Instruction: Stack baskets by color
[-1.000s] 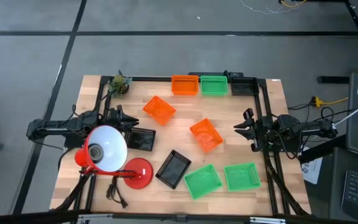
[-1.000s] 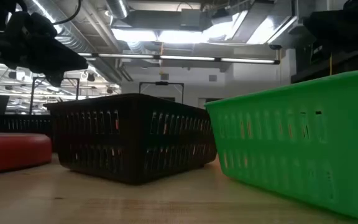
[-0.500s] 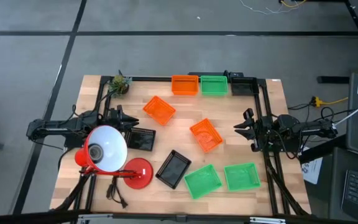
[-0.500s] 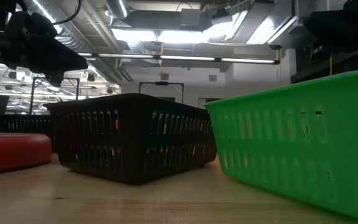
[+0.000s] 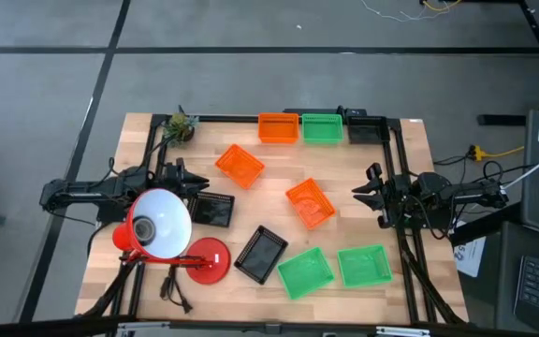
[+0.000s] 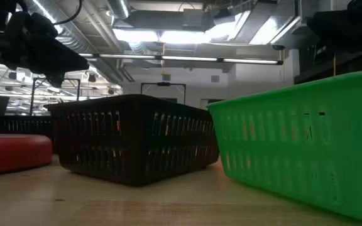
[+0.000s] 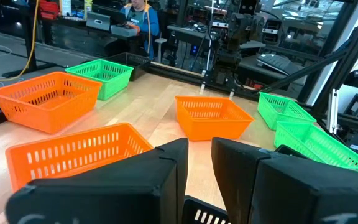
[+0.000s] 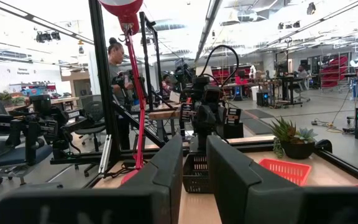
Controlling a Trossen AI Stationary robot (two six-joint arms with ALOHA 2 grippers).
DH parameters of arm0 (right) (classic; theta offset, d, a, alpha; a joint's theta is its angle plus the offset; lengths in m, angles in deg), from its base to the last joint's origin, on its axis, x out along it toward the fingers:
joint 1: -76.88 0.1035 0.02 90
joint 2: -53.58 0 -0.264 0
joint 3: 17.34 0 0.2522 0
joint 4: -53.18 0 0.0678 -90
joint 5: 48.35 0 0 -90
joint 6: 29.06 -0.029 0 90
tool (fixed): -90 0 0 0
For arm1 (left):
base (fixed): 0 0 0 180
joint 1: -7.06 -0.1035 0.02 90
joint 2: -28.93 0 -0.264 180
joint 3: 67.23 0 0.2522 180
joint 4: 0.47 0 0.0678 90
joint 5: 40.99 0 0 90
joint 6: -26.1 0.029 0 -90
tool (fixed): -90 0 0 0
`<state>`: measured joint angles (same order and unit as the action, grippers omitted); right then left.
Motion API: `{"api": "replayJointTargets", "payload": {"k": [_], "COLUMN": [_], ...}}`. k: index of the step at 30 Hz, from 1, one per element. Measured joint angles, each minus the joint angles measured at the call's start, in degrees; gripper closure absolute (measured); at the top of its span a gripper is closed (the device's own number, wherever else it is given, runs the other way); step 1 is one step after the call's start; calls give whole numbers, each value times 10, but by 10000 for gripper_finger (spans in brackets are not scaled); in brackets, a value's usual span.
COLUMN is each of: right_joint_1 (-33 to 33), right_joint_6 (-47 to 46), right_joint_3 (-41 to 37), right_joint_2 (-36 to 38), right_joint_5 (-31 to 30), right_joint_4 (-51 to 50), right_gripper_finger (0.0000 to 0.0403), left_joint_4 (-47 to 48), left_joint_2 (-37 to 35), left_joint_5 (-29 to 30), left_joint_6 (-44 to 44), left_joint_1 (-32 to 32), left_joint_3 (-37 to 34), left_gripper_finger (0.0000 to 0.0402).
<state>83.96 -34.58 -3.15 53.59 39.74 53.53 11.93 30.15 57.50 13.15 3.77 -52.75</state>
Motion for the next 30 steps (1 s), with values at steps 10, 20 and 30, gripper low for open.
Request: {"api": "replayJointTargets", "payload": {"k": [10, 20, 30], "right_joint_1": [0, 0, 0], "right_joint_6": [-2, -149, -208], "right_joint_3": [0, 0, 7], "right_joint_2": [0, 0, -1], "right_joint_5": [0, 18, 200], "right_joint_4": [2, 39, 134], "right_gripper_finger": [328, 328, 328], "left_joint_4": [0, 0, 0], "left_joint_2": [0, 0, 0], "left_joint_5": [0, 0, 0], "left_joint_6": [0, 39, 162], "left_joint_1": [0, 0, 0], "left_joint_3": [0, 0, 0], "left_gripper_finger": [337, 337, 337]}}
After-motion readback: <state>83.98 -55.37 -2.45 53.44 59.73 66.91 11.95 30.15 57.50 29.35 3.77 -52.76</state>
